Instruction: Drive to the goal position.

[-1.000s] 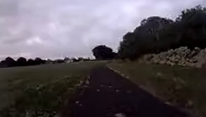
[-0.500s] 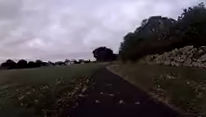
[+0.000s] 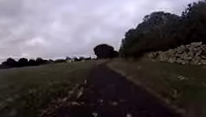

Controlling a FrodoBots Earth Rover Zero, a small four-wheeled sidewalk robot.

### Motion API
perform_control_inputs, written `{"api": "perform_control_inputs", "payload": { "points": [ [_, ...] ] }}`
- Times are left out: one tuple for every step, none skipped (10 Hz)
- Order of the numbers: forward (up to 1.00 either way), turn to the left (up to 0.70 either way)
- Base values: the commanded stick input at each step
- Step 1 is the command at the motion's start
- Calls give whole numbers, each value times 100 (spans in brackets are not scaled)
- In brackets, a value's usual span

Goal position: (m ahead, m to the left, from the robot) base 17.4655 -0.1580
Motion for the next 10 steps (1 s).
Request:
{"api": "perform_control_inputs", "payload": {
  "points": [
    [85, 0],
    [85, 0],
    [85, 0],
    [85, 0],
    [85, 0],
    [85, 0],
    [85, 0],
    [85, 0],
    [85, 0],
    [85, 0]
  ]
}}
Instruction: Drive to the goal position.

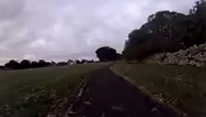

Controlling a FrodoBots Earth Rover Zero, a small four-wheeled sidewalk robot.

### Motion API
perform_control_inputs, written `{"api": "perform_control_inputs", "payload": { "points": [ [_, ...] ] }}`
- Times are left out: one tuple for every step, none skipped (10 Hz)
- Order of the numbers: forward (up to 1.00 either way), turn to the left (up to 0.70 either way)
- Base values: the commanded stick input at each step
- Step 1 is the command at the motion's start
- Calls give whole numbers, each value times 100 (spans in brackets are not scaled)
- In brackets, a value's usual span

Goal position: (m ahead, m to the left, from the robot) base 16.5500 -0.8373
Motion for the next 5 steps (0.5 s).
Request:
{"api": "perform_control_inputs", "payload": {
  "points": [
    [85, 0],
    [85, 0],
    [85, 0],
    [85, 0],
    [85, 0]
  ]
}}
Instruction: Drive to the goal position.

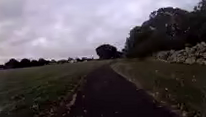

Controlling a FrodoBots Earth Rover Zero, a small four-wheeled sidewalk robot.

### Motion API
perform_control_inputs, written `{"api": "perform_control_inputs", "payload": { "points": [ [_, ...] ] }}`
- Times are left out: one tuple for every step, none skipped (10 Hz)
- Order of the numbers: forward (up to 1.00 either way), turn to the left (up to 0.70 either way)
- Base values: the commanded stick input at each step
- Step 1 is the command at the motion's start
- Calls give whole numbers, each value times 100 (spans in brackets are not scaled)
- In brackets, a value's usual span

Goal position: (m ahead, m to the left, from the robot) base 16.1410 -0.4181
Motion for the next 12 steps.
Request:
{"api": "perform_control_inputs", "payload": {
  "points": [
    [85, 0],
    [85, 0],
    [85, 0],
    [85, 0],
    [85, 0],
    [85, 0],
    [85, 0],
    [85, 0],
    [85, 0],
    [85, 0],
    [85, 0],
    [85, 0]
  ]
}}
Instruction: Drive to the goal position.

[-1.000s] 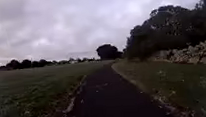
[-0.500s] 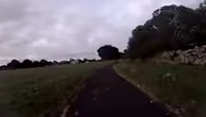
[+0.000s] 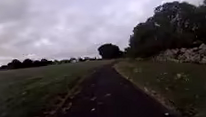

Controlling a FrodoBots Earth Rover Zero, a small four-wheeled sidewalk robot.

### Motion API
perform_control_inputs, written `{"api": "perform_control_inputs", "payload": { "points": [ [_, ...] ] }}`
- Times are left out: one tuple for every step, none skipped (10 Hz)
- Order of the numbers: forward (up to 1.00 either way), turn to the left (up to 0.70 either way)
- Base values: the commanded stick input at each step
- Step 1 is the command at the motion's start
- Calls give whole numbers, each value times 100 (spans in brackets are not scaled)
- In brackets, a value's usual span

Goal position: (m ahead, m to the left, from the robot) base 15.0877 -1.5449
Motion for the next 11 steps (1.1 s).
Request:
{"api": "perform_control_inputs", "payload": {
  "points": [
    [85, 0],
    [85, 0],
    [85, 0],
    [85, 0],
    [85, 0],
    [85, 0],
    [85, 0],
    [85, 0],
    [85, 0],
    [85, 0],
    [85, 0]
  ]
}}
